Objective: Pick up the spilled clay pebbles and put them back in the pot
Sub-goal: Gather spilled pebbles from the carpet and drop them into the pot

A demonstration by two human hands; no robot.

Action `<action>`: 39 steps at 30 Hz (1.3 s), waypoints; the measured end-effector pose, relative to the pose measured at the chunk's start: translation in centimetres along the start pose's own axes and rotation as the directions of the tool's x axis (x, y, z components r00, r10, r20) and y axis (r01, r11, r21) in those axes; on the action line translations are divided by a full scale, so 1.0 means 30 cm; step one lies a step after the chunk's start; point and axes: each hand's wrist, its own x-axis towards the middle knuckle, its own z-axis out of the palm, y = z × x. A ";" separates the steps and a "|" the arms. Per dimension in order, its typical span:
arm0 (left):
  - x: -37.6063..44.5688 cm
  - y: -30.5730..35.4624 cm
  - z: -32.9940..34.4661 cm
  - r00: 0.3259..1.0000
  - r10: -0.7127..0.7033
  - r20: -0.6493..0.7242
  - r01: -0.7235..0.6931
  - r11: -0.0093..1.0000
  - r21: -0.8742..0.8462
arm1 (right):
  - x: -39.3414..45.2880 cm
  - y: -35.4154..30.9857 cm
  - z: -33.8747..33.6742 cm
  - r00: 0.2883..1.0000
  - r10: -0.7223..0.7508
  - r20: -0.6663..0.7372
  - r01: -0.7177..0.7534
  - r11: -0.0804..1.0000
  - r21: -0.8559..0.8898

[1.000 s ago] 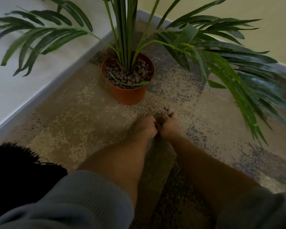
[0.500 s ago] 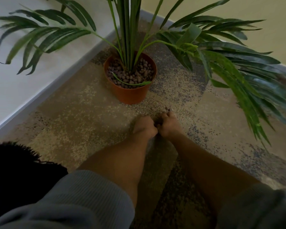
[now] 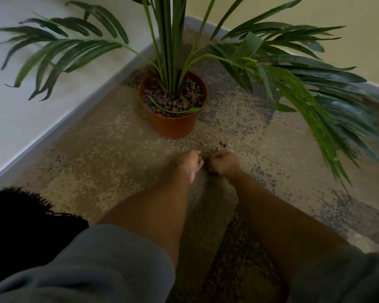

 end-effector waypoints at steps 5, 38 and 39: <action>-0.035 0.021 -0.033 0.994 -0.051 0.099 0.091 0.885 -0.456 | 0.004 -0.022 -0.053 0.926 0.189 0.327 -0.355 0.138 0.925; -0.277 0.409 -0.021 0.910 0.378 0.171 -0.085 0.573 -0.815 | 0.029 -0.437 -0.353 0.982 -0.091 0.164 -0.185 -0.633 0.752; -0.278 0.415 -0.022 0.906 0.385 0.174 -0.087 0.573 -0.815 | 0.030 -0.436 -0.356 0.980 -0.111 0.165 -0.198 -0.627 0.754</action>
